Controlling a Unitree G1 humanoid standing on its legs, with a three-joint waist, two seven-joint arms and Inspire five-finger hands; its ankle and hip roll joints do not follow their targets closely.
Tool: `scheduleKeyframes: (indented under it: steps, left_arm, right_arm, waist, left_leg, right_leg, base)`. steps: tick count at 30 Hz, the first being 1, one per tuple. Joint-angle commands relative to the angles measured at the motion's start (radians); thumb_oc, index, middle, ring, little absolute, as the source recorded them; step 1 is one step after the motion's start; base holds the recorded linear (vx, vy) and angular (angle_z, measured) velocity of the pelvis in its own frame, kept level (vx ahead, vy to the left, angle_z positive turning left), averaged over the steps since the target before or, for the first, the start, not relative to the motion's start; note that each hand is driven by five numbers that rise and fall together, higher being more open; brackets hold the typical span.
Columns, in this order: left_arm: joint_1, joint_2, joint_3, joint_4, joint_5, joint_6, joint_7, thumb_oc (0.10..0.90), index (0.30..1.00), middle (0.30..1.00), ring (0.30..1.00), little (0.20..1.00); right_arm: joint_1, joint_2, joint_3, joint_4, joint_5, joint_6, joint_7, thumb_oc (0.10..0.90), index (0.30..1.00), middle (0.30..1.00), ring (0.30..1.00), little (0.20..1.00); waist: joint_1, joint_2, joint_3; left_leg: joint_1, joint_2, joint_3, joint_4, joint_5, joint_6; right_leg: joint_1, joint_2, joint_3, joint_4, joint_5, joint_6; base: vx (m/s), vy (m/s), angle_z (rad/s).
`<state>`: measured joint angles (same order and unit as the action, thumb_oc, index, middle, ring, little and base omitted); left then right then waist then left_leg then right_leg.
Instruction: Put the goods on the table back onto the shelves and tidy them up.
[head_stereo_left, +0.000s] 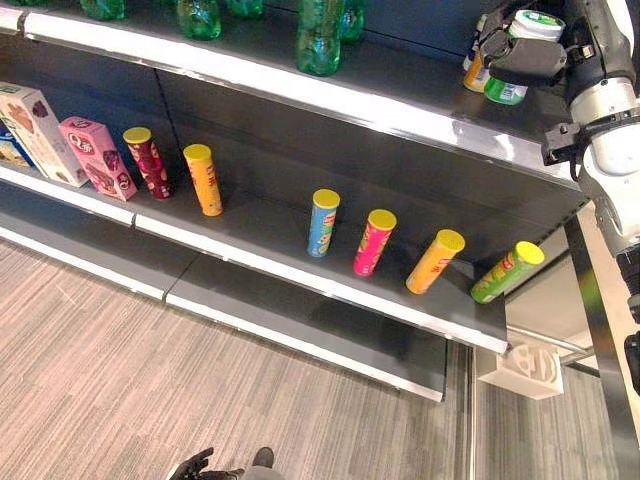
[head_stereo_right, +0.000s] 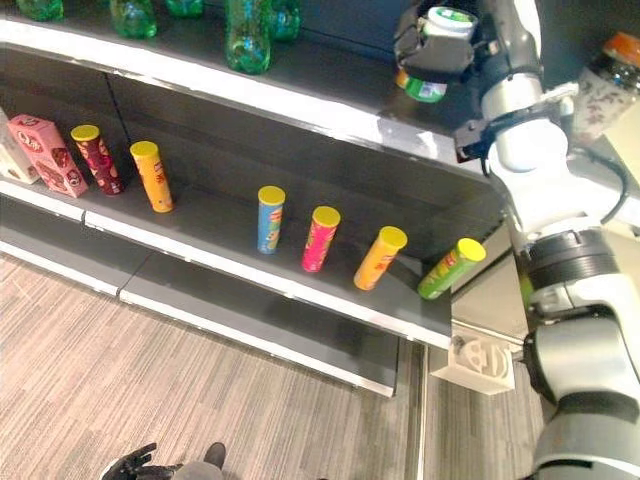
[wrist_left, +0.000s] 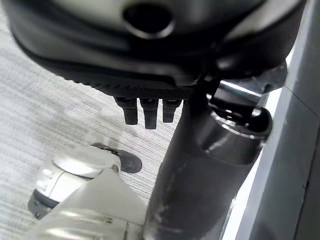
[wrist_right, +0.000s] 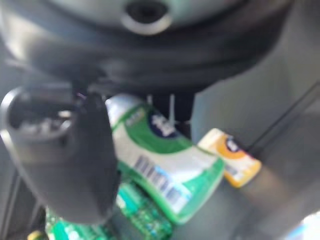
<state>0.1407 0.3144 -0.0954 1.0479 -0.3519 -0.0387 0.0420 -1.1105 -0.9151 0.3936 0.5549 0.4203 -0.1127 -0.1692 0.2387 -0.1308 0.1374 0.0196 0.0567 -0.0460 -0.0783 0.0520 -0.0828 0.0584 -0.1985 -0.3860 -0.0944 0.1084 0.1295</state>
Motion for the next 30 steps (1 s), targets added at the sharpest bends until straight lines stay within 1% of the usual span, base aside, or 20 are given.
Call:
scheduleKeyframes:
  steps: [1,9,10,16,21,22,30]
  left_arm:
    - [-0.034,0.049,-0.028,0.018,0.000,-0.026,0.018,0.800,0.900,0.900,0.900,0.900]
    - [-0.044,0.048,-0.029,0.007,-0.003,-0.027,0.024,0.800,0.900,0.900,0.900,0.900]
    - [-0.046,0.047,-0.029,0.007,0.000,-0.026,0.024,0.800,0.900,0.900,0.900,0.900]
    - [-0.043,0.046,-0.028,0.013,0.009,-0.025,0.024,0.800,0.900,0.900,0.900,0.900]
    - [-0.043,0.046,-0.028,0.013,0.009,-0.025,0.024,0.800,0.900,0.900,0.900,0.900]
    - [-0.042,0.045,-0.026,0.020,0.015,-0.025,0.021,0.800,0.900,0.900,0.900,0.900]
    - [-0.046,0.048,-0.029,0.013,0.016,-0.026,0.020,0.800,0.900,0.900,0.900,0.900]
  right_arm:
    - [-0.186,-0.041,-0.024,-0.029,0.046,-0.074,-0.067,0.400,0.300,0.300,0.300,0.300]
    - [-0.139,0.008,-0.069,-0.050,0.036,-0.076,-0.083,0.400,0.300,0.300,0.300,0.300]
    - [-0.130,0.016,-0.071,-0.051,0.018,-0.073,-0.086,0.400,0.300,0.300,0.300,0.300]
    - [-0.121,-0.007,-0.067,-0.050,-0.003,-0.065,-0.087,0.400,0.300,0.300,0.300,0.300]
    - [-0.121,-0.007,-0.067,-0.050,-0.003,-0.065,-0.087,0.400,0.300,0.300,0.300,0.300]
    - [-0.114,-0.016,-0.060,-0.042,-0.021,-0.057,-0.081,0.400,0.300,0.300,0.300,0.300]
    - [-0.113,-0.024,-0.054,-0.024,-0.034,-0.054,-0.076,0.400,0.300,0.300,0.300,0.300]
  waist:
    - [0.036,-0.031,-0.022]
    - [0.040,-0.031,-0.012]
    - [0.041,-0.030,-0.009]
    - [0.037,-0.029,-0.005]
    - [0.037,-0.029,-0.005]
    - [0.031,-0.027,-0.006]
    - [0.025,-0.019,-0.002]
  left_leg:
    - [-0.025,-0.020,0.022,-0.001,-0.041,0.014]
    - [-0.031,-0.021,0.024,0.000,-0.040,0.015]
    - [-0.033,-0.021,0.022,0.000,-0.040,0.014]
    - [-0.034,-0.018,0.019,0.000,-0.039,0.011]
    - [-0.034,-0.018,0.019,0.000,-0.039,0.011]
    - [-0.030,-0.019,0.024,0.000,-0.041,0.011]
    - [-0.028,-0.019,0.027,0.001,-0.042,0.010]
  right_leg:
    - [0.108,-0.097,-0.017,0.007,-0.027,0.123]
    - [0.101,-0.098,-0.017,0.007,-0.029,0.122]
    - [0.101,-0.097,-0.018,0.007,-0.031,0.121]
    - [0.101,-0.095,-0.022,0.007,-0.039,0.118]
    - [0.101,-0.095,-0.022,0.007,-0.039,0.118]
    - [0.103,-0.095,-0.022,0.007,-0.040,0.118]
    - [0.102,-0.096,-0.026,0.007,-0.043,0.119]
  base:
    - [0.01,0.012,0.35]
    - [0.00,0.002,0.03]
    - [0.00,0.000,0.00]
    - [0.00,0.000,0.00]
    - [0.00,0.000,0.00]
    - [0.00,0.000,0.00]
    - [0.00,-0.001,0.00]
